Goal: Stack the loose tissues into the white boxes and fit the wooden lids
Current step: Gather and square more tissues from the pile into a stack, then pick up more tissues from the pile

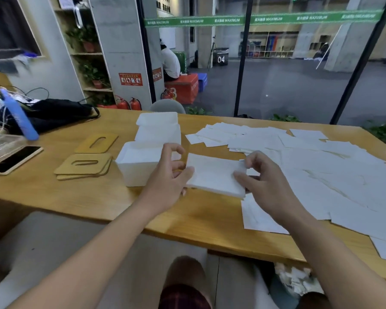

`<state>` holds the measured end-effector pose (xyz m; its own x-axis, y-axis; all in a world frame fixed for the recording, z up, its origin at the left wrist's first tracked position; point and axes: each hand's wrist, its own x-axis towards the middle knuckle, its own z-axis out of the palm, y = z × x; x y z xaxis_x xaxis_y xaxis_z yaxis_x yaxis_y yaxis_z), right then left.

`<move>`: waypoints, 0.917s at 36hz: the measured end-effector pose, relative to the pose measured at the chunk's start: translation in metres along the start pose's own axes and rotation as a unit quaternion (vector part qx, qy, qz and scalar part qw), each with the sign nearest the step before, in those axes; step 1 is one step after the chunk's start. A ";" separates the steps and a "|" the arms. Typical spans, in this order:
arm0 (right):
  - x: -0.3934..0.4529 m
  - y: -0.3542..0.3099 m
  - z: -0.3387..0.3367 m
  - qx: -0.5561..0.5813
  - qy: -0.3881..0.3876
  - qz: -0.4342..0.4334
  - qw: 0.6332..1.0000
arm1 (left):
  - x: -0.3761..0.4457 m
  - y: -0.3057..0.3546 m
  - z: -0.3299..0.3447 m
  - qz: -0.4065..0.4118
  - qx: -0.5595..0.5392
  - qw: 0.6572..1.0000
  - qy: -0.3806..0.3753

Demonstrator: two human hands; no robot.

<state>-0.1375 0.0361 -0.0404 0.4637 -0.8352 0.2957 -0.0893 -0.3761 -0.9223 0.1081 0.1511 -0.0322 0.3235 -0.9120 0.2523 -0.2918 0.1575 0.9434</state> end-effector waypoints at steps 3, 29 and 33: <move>0.011 -0.010 0.026 -0.010 0.000 -0.021 1.000 | -0.001 0.002 -0.034 0.022 0.050 0.999 -0.003; 0.125 -0.046 0.171 -0.296 -0.100 -0.074 0.947 | 0.067 -0.037 -0.162 -0.018 0.518 0.854 0.048; 0.128 -0.041 0.171 -0.419 -0.101 -0.106 0.896 | 0.071 -0.036 -0.162 -0.027 0.537 0.842 0.035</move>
<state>0.0763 0.0136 -0.0072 0.6909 -0.6519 0.3125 -0.5717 -0.7573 -0.3157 0.2871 0.1425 -0.0136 0.4047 -0.8759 0.2628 -0.9086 -0.3525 0.2242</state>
